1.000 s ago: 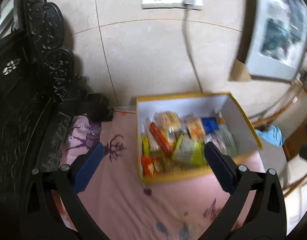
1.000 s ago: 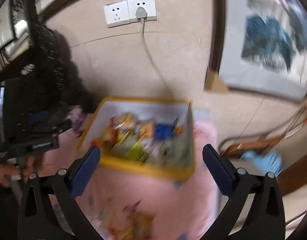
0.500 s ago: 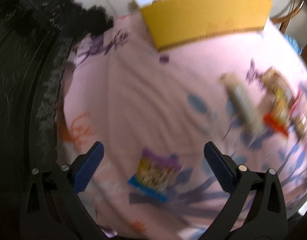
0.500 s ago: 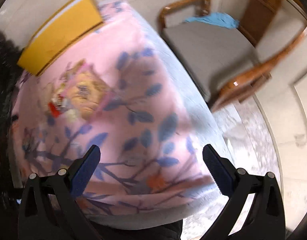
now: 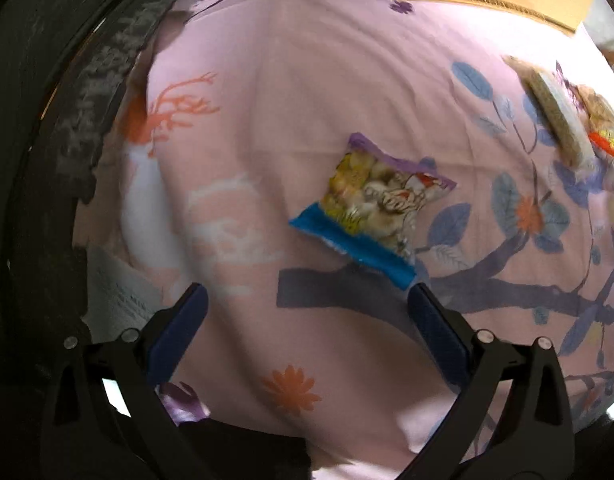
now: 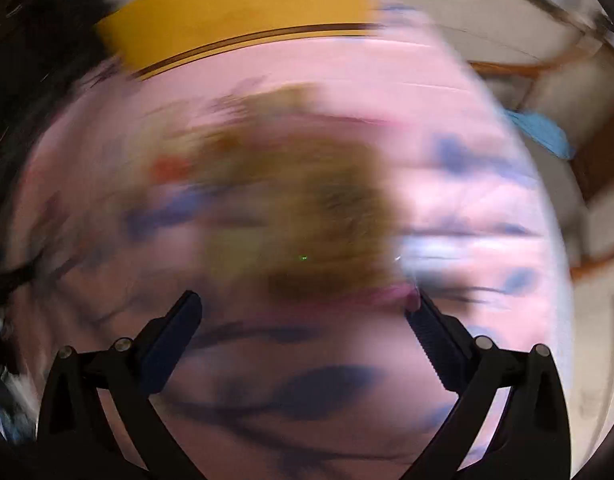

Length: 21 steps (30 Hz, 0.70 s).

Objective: Organize snacks
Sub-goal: 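Move both open tools back over the remaining snacks on the tablecloth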

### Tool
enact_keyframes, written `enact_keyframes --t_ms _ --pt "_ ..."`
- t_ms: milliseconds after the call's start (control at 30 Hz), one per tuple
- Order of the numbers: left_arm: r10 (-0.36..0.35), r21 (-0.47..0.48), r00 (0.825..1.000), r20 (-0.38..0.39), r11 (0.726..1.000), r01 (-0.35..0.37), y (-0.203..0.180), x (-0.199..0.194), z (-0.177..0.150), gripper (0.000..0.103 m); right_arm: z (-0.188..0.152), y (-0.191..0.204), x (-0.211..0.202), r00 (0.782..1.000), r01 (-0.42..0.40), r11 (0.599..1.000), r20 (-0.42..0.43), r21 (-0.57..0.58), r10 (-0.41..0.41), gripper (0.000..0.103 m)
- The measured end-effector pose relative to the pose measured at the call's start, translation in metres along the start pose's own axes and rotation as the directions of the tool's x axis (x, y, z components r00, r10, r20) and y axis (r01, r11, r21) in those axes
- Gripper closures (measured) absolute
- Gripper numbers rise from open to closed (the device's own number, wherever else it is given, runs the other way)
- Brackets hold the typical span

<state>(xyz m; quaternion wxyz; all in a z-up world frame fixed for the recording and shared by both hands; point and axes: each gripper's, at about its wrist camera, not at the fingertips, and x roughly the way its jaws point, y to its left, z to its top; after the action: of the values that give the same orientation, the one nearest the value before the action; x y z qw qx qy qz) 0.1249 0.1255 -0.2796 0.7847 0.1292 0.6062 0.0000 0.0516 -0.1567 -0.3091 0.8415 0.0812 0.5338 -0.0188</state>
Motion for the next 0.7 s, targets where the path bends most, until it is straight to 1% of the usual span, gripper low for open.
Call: enact_keyframes --t_ms 33,67,100,133,167,200,233,267,300,333,367,400,433,467,533,567,600,633,667,700 --pt "-0.021 -0.023 1.0 0.003 1.0 0.021 0.001 -0.001 -0.002 0.002 -0.002 0.013 -0.002 0.996 -0.089 0.994 -0.008 -0.06 0.089 0.001" --pt "-0.043 -0.044 0.999 0.002 0.998 0.043 0.001 -0.001 -0.004 0.002 -0.004 0.022 -0.008 0.991 -0.133 0.985 0.005 -0.108 0.135 0.001" --pt "-0.085 -0.058 0.996 0.004 0.995 0.085 0.0 0.0 -0.005 0.002 -0.006 0.024 -0.016 0.992 -0.117 0.984 0.031 -0.135 0.123 0.001" --pt "-0.112 -0.06 0.994 0.008 0.992 0.112 -0.002 0.002 -0.007 0.002 -0.007 0.022 -0.023 0.994 -0.096 0.985 0.046 -0.143 0.103 0.001" --pt "-0.12 -0.063 0.993 0.003 0.991 0.12 -0.005 0.005 -0.007 0.002 -0.009 0.016 -0.032 0.995 -0.061 0.988 0.063 -0.145 0.071 0.001" --pt "-0.116 -0.061 0.993 -0.011 0.991 0.116 -0.011 0.011 -0.008 0.002 -0.011 0.01 -0.041 0.997 -0.019 0.989 0.075 -0.144 0.03 0.001" --pt "-0.122 -0.058 0.993 -0.002 0.991 0.122 -0.013 0.013 -0.009 0.002 -0.013 0.001 -0.051 0.996 0.036 0.988 0.084 -0.152 -0.023 0.001" --pt "-0.14 -0.072 0.988 0.059 0.987 0.144 -0.013 0.011 -0.01 0.002 -0.016 -0.007 -0.059 0.994 0.086 0.984 0.081 -0.158 -0.074 0.001" --pt "-0.156 -0.076 0.985 0.071 0.984 0.161 -0.012 0.014 -0.009 0.002 -0.018 -0.02 -0.065 0.987 0.152 0.976 0.069 -0.159 -0.142 0.001" --pt "-0.178 -0.092 0.979 0.098 0.978 0.187 -0.012 0.015 -0.008 0.002 -0.022 -0.027 -0.069 0.982 0.184 0.97 0.063 -0.158 -0.177 0.001" --pt "-0.185 -0.092 0.975 0.119 0.976 0.197 -0.014 0.014 -0.006 0.002 -0.025 -0.037 -0.074 0.976 0.216 0.964 0.062 -0.155 -0.209 0.001" --pt "-0.18 -0.064 0.974 0.14 0.98 0.19 -0.022 0.014 -0.003 0.002 -0.026 -0.047 -0.077 0.969 0.245 0.958 0.068 -0.148 -0.237 0.001" --pt "-0.195 -0.034 0.97 0.148 0.979 0.202 -0.027 0.014 0.0 0.002 -0.028 -0.051 -0.077 0.965 0.261 0.955 0.071 -0.139 -0.253 0.001" --pt "-0.226 0.009 0.962 0.15 0.974 0.228 -0.038 0.01 0.004 0.002 -0.027 -0.057 -0.074 0.962 0.272 0.954 0.072 -0.122 -0.265 0.001" --pt "-0.292 0.104 0.944 0.152 0.955 0.279 -0.06 0.0 0.009 0.002 -0.019 -0.066 -0.066 0.965 0.257 0.964 0.072 -0.07 -0.252 0.001" --pt "-0.313 0.152 0.938 0.147 0.945 0.291 -0.067 -0.006 0.009 0.002 -0.013 -0.067 -0.06 0.971 0.23 0.973 0.07 -0.036 -0.227 0.001" --pt "-0.301 0.182 0.942 0.147 0.945 0.273 -0.073 -0.014 0.008 0.002 -0.006 -0.068 -0.053 0.979 0.193 0.981 0.061 0.016 -0.193 0.001" --pt "-0.254 0.197 0.953 0.163 0.955 0.22 -0.075 -0.023 0.004 0.002 -0.001 -0.067 -0.049 0.984 0.163 0.985 0.058 0.049 -0.166 0.001" --pt "-0.22 0.206 0.958 0.182 0.961 0.182 -0.072 -0.031 -0.001 0.002 0.005 -0.065 -0.046 0.991 0.116 0.991 0.062 0.071 -0.12 0.001" --pt "-0.196 0.209 0.957 0.213 0.966 0.152 -0.062 -0.04 -0.004 0.002 0.013 -0.056 -0.042 0.994 0.085 0.994 0.069 0.071 -0.089 0.001"
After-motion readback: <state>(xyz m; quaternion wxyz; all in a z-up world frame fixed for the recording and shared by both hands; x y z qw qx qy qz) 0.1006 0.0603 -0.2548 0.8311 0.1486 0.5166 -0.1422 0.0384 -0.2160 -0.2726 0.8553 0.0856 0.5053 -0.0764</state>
